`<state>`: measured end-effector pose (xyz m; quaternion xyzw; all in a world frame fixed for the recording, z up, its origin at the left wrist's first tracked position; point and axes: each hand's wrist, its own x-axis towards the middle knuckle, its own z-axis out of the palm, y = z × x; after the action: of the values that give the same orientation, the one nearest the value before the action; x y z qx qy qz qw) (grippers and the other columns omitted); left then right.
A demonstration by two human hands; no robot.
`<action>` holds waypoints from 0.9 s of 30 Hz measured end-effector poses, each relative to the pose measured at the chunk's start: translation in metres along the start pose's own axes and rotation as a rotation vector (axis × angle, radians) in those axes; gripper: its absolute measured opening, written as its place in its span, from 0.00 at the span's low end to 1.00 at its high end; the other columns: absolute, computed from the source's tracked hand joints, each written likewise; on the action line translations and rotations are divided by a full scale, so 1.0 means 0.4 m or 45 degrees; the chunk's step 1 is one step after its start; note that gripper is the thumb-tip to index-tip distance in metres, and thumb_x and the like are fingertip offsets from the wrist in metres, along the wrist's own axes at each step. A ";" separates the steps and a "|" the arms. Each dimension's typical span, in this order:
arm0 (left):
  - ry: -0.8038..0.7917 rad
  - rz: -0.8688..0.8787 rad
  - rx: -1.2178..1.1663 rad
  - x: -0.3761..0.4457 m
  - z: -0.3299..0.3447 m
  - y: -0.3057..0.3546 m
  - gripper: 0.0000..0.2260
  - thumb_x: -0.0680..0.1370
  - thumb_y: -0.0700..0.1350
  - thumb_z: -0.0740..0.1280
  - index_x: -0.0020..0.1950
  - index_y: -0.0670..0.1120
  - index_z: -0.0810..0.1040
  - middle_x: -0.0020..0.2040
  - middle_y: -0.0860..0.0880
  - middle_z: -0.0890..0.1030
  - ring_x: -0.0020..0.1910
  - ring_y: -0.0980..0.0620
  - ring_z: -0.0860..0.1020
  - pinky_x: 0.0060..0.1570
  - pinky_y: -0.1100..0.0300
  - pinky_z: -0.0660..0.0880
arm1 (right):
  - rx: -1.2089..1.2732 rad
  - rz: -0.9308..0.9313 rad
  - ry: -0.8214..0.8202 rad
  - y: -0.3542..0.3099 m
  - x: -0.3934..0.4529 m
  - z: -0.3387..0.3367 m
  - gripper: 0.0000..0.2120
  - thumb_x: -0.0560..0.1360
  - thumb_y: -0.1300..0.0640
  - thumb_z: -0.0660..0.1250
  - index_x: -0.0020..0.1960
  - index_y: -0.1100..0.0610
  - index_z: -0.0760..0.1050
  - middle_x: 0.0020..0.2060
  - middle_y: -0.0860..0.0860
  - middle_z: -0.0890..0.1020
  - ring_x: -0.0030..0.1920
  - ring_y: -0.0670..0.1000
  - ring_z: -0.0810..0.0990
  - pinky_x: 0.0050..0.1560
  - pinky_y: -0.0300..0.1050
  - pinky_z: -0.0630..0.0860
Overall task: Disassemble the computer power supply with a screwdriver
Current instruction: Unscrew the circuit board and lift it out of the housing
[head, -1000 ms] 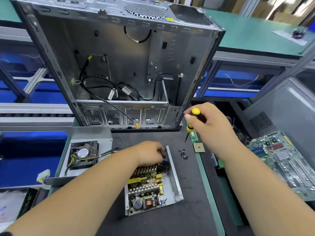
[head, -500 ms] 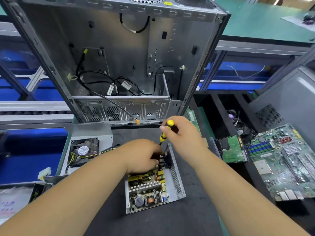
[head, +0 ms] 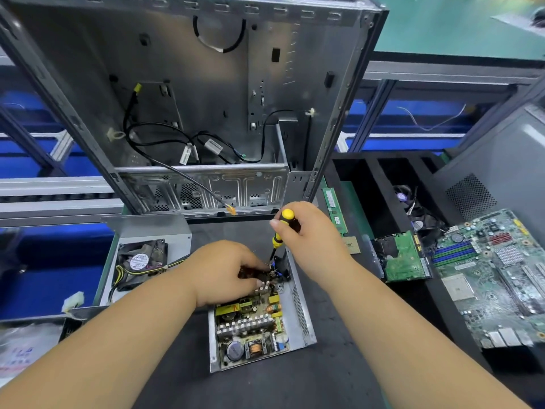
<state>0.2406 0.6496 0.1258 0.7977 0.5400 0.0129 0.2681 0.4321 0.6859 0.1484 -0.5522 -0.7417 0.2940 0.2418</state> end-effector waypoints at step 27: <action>0.179 -0.097 0.076 0.015 0.032 0.030 0.11 0.76 0.53 0.65 0.57 0.56 0.79 0.48 0.53 0.82 0.51 0.50 0.79 0.47 0.54 0.77 | -0.247 -0.175 -0.334 -0.027 0.007 -0.040 0.08 0.81 0.55 0.60 0.59 0.51 0.68 0.47 0.48 0.79 0.47 0.51 0.75 0.44 0.49 0.74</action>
<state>0.2573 0.6462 0.1187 0.7814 0.5875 0.0427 0.2060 0.4348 0.6890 0.1673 -0.4779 -0.8278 0.2733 0.1081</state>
